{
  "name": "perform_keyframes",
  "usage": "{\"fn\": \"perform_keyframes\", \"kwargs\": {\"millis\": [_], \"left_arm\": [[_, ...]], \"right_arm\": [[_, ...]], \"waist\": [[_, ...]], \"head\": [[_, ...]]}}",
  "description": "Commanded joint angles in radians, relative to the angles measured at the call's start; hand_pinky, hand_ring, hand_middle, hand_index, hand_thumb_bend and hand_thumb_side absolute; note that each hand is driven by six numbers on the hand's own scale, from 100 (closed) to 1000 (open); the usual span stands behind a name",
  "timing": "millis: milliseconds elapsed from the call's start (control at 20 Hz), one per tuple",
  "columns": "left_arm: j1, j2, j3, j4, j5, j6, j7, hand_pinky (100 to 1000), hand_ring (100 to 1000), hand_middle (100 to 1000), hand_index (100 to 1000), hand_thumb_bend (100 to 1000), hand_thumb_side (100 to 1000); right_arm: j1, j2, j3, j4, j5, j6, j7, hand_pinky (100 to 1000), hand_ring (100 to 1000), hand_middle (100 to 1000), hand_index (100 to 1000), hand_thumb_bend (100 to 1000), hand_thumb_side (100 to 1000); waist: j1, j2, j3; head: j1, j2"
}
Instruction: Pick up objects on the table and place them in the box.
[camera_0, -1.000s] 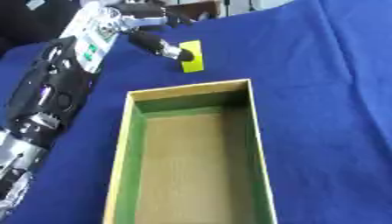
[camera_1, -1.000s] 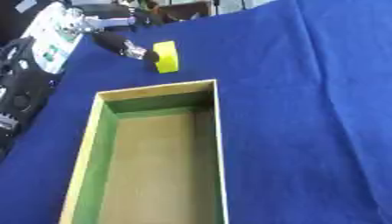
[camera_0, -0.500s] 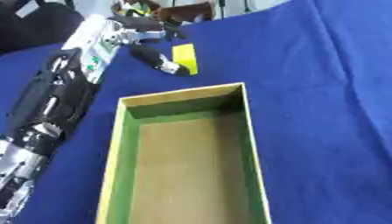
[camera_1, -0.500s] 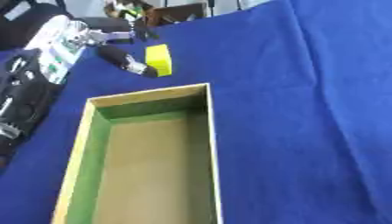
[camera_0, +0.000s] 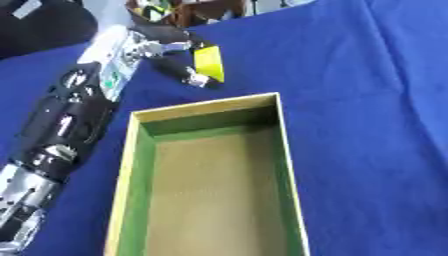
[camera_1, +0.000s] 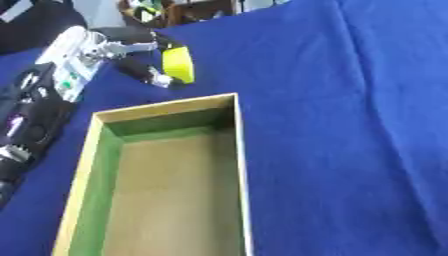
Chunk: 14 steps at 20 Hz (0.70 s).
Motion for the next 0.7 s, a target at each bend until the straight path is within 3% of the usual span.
{"fn": "perform_keyframes", "kwargs": {"millis": [50,150,200,350,400,550,700], "left_arm": [[-0.021,0.018,0.02,-0.007,-0.005,0.004,0.029,612,765,746,927,530,862],[-0.02,0.018,0.021,-0.007,-0.002,0.009,0.053,547,705,675,874,453,809],[-0.02,0.017,0.021,-0.007,-0.001,0.013,0.067,457,612,572,786,348,747],[-0.018,0.015,0.018,-0.004,0.003,0.033,0.103,349,548,494,690,204,691],[-0.018,0.016,0.017,-0.002,0.004,0.041,0.112,268,505,429,615,100,621],[-0.017,0.015,0.013,-0.001,0.008,0.065,0.131,178,454,358,533,100,571],[-0.015,0.013,0.01,0.001,0.017,0.084,0.148,119,420,345,515,100,538]], "right_arm": [[-0.009,-0.009,-0.004,-0.016,0.007,-0.002,0.004,457,615,623,767,163,599],[-0.008,-0.009,-0.005,-0.016,0.008,-0.001,0.003,458,616,623,767,163,599],[-0.008,-0.008,-0.006,-0.016,0.008,0.0,0.001,458,616,623,766,162,599],[-0.007,-0.008,-0.007,-0.016,0.008,0.003,-0.004,457,615,623,767,163,600],[-0.006,-0.008,-0.008,-0.016,0.008,0.003,-0.006,457,616,623,767,162,600],[-0.007,-0.008,-0.009,-0.016,0.007,0.003,-0.01,458,616,623,767,160,600],[-0.007,-0.007,-0.01,-0.016,0.007,0.004,-0.011,458,616,623,767,160,600]], "waist": [[-0.007,-0.02,-0.001],[-0.008,-0.02,-0.002],[-0.008,-0.02,-0.002],[-0.008,-0.02,-0.002],[-0.008,-0.02,-0.002],[-0.008,-0.021,-0.003],[-0.008,-0.021,-0.005]], "head": [[0.008,-0.015],[0.009,-0.014],[0.01,-0.013],[0.012,-0.011],[0.013,-0.01],[0.015,-0.009],[0.016,-0.01]]}}
